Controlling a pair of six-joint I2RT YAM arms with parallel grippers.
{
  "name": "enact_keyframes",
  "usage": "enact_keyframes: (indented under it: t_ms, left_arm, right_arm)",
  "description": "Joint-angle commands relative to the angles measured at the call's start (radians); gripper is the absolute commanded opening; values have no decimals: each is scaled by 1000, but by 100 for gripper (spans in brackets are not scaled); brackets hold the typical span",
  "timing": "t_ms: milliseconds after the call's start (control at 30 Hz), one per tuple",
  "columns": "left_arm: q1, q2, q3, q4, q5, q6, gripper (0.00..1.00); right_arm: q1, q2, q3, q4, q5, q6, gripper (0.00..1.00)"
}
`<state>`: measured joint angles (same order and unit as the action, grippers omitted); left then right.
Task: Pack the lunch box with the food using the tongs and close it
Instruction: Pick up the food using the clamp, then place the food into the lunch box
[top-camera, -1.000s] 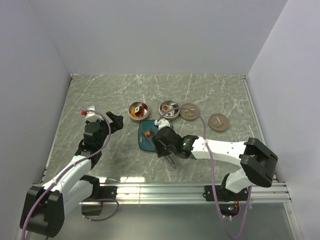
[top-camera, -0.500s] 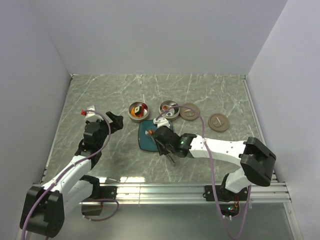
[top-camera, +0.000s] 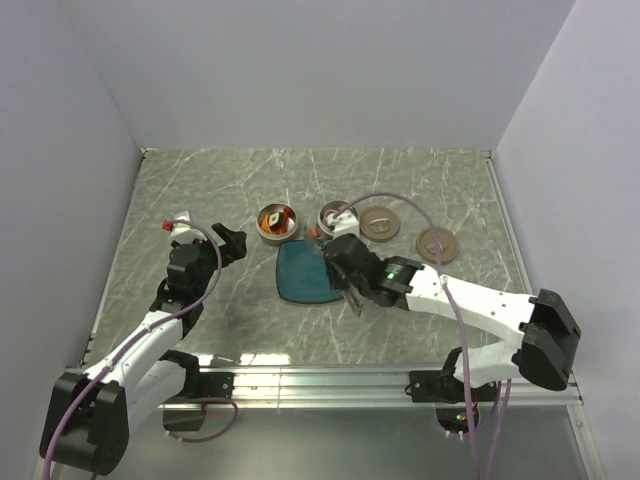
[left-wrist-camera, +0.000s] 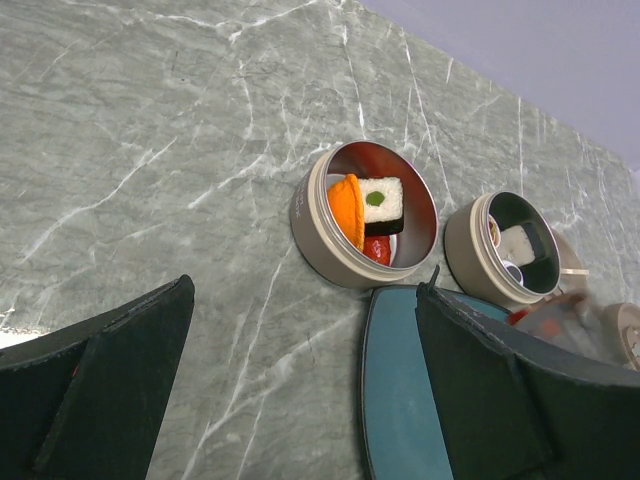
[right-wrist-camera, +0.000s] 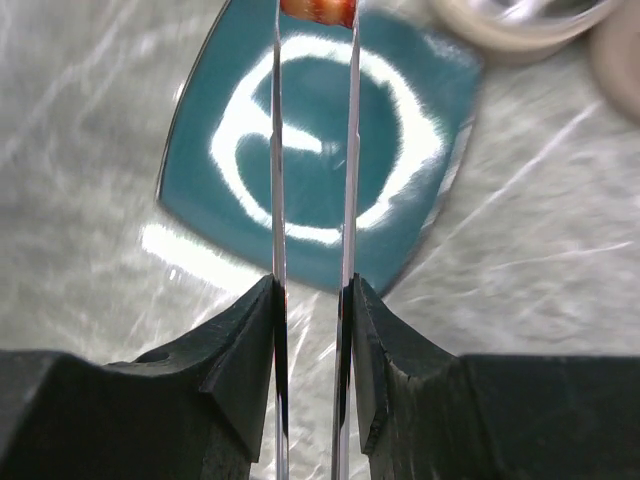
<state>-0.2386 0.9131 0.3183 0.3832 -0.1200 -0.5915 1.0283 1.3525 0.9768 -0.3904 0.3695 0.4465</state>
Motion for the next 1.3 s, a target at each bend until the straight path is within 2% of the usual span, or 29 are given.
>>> enact_keyframes:
  t_ms: [0,167,333,800,933,1100,1267]
  left_arm:
    - [4,-22,22,40,17,-4,99]
    - [4,-16,24,42,22,-2,99]
    - [4,-13,25,43,20,-2,99]
    - [4,1,27,49,22,-1,99]
    - [4,1,27,49,22,-2,99]
    - [4,6,28,52,23,-1,99]
    - [4,12,30,56,25,-1,100]
  right_arm:
    - [-86,-87,8,30,37,-35,31]
    - [-189,-135,10,64,-12,-84,32]
    - [-296,-109,16,96,-89,-117,32]
    - [-399,66,46,176,-205,-141,34]
    - [-409,94,51,191,-221,-147,40]
    - [-410,106,62,193,-231,-152,53]
    - [-412,99,63,193,-228,-152,57]
